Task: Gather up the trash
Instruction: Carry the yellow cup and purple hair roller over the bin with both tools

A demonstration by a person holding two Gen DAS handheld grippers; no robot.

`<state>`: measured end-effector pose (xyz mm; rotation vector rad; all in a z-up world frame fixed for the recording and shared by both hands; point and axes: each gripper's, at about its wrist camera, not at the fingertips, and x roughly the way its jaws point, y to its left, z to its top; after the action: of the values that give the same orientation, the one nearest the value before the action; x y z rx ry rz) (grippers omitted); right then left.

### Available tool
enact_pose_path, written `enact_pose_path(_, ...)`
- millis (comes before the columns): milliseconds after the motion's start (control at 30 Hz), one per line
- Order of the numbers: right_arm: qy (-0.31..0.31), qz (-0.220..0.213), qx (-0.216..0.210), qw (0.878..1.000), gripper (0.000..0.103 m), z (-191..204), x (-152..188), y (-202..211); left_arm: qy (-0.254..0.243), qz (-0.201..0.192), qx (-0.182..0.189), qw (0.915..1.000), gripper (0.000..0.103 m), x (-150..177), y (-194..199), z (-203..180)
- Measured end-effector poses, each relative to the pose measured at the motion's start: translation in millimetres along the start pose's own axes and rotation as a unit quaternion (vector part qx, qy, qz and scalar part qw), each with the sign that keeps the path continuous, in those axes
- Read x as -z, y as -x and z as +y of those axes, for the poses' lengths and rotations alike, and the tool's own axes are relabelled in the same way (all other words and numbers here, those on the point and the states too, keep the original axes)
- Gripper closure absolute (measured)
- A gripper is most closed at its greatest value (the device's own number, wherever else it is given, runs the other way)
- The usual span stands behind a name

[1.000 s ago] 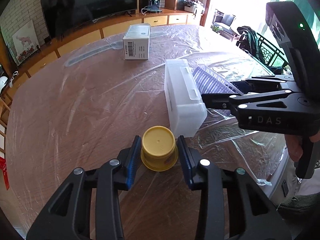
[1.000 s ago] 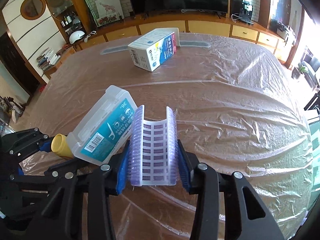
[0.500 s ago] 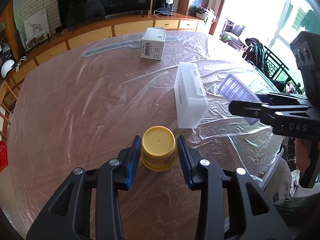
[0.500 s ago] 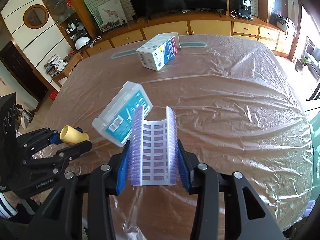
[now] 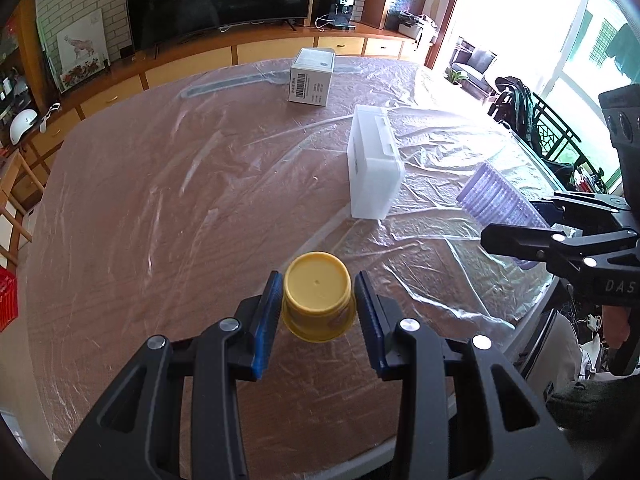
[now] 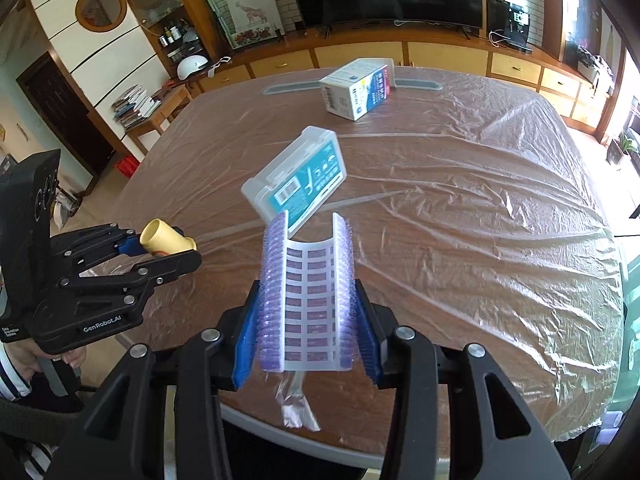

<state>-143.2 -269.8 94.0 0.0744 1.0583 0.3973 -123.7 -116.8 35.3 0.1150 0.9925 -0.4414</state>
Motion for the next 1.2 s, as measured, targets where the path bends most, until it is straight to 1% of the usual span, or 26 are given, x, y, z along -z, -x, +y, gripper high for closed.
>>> enact_pose_path(533, 0.036, 0.002, -0.028, 0.999, 0.061, 24.1, 26.2, 20.8, -0.007, -0.002, 0.004, 1.0, 0.064, 26.1, 20.7, -18.0)
enact_pose_path(867, 0.064, 0.001, -0.044, 0.997, 0.061, 35.7, 43.3, 39.9, -0.019, -0.009, 0.018, 0.9996, 0.064, 38.0, 39.5, -26.0)
enact_pose_path(1200, 0.079, 0.018, -0.05, 0.996, 0.061, 38.5, 66.7, 50.6, -0.034, -0.002, 0.033, 0.9989, 0.064, 57.9, 53.0, -36.6)
